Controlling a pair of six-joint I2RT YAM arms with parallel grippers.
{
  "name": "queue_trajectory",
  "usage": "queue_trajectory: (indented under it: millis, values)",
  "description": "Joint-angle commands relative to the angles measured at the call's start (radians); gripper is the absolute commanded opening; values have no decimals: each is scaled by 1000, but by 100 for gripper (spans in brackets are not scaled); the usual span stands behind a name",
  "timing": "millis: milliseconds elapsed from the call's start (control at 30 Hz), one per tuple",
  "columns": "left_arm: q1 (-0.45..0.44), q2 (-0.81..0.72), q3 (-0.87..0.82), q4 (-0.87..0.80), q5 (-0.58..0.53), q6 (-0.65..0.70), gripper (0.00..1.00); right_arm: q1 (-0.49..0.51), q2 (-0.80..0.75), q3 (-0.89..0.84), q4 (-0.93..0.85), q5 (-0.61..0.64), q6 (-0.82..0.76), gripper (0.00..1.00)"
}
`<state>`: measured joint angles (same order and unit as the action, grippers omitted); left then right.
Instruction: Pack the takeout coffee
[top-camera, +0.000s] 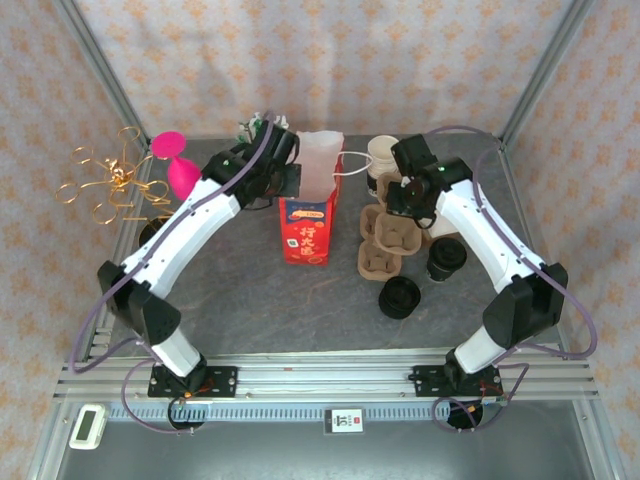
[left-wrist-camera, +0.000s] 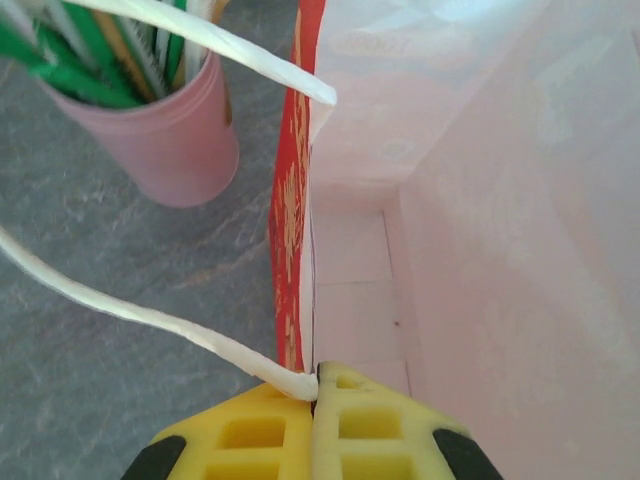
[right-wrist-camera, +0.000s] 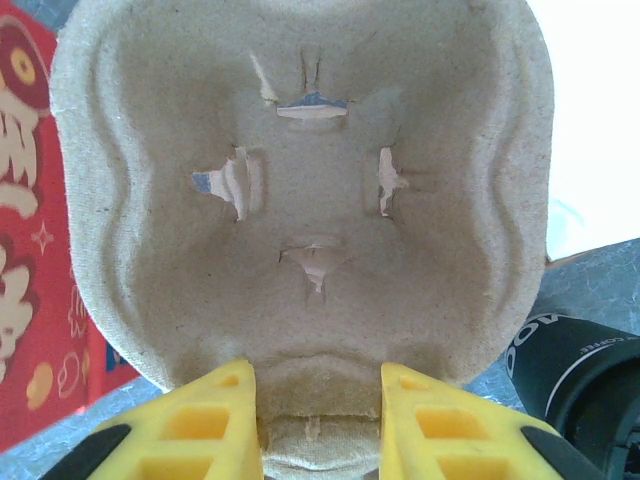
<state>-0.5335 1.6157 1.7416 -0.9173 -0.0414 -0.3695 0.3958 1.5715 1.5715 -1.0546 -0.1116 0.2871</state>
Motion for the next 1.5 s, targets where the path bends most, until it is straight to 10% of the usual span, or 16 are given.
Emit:
queue_trajectory:
  millis: [0, 400, 567, 867, 1467]
  values:
    - [-34, -124, -104, 79, -43, -145, 0, 2, -32, 53, -39, 39, 11, 28]
    - [-111, -303, -354, 133, -61, -409, 0, 17, -25, 122, -92, 62, 19, 27]
    - [-114, -365, -429, 215, -17, -437, 35, 25, -18, 147, -101, 64, 22, 27]
    - [-67, -434, -358, 138, -30, -344, 52, 43, -3, 242, -157, 80, 34, 27]
    - [30, -235, -257, 142, 89, -168, 43, 105, 53, 537, -254, 44, 62, 27]
